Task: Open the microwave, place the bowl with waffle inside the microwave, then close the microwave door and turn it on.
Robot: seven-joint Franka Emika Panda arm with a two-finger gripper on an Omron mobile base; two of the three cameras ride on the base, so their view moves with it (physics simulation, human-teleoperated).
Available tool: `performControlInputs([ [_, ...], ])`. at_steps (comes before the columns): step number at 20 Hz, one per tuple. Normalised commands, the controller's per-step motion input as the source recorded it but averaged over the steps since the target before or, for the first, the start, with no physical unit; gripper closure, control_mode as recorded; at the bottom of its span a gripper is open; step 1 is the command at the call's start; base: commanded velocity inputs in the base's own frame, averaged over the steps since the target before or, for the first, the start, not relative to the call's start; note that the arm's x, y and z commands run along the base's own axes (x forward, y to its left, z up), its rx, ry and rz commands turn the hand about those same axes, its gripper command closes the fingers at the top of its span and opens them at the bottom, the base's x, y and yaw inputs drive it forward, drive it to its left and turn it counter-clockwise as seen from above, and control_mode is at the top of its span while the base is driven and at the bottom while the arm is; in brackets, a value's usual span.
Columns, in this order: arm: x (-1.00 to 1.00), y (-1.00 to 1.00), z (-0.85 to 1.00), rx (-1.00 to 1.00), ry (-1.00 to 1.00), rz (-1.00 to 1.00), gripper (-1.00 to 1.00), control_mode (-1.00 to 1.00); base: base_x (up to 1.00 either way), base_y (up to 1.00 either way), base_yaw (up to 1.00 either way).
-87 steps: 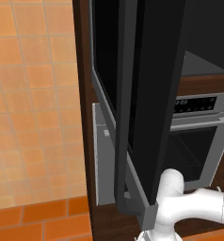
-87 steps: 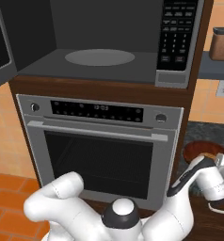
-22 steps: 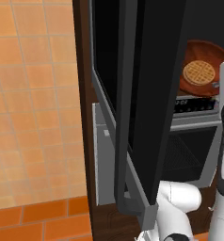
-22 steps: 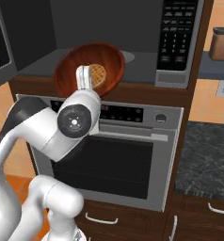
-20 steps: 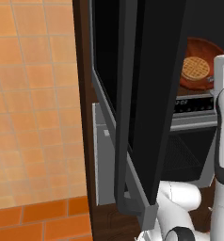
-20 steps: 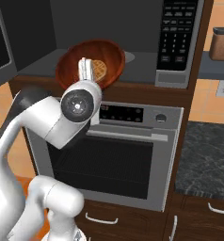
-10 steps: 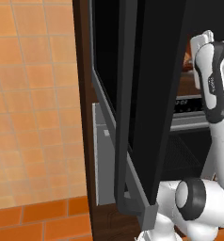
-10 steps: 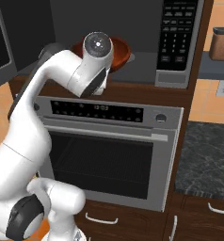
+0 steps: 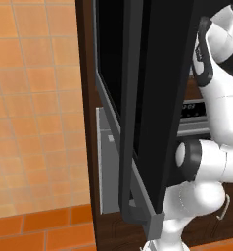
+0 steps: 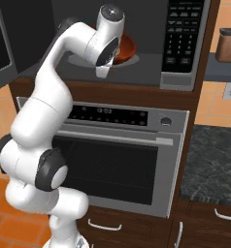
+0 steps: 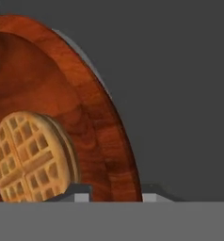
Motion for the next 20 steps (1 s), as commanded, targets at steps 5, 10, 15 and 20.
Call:
performControlInputs([
  [5, 0.82, 0.41, -0.49, 0.0, 0.14, 0.0, 1.0, -1.0, 0.0, 0.0, 0.0],
  [10, 0.55, 0.26, -0.7, 0.0, 0.1, 0.0, -1.0, -1.0, 0.0, 0.0, 0.0],
  [15, 0.08, 0.01, -0.77, 0.08, -0.03, 0.0, -1.0, -1.0, 0.0, 0.0, 0.0],
  [20, -0.1, 0.01, -0.45, 0.11, -0.18, 0.0, -1.0, -1.0, 0.0, 0.0, 0.0],
])
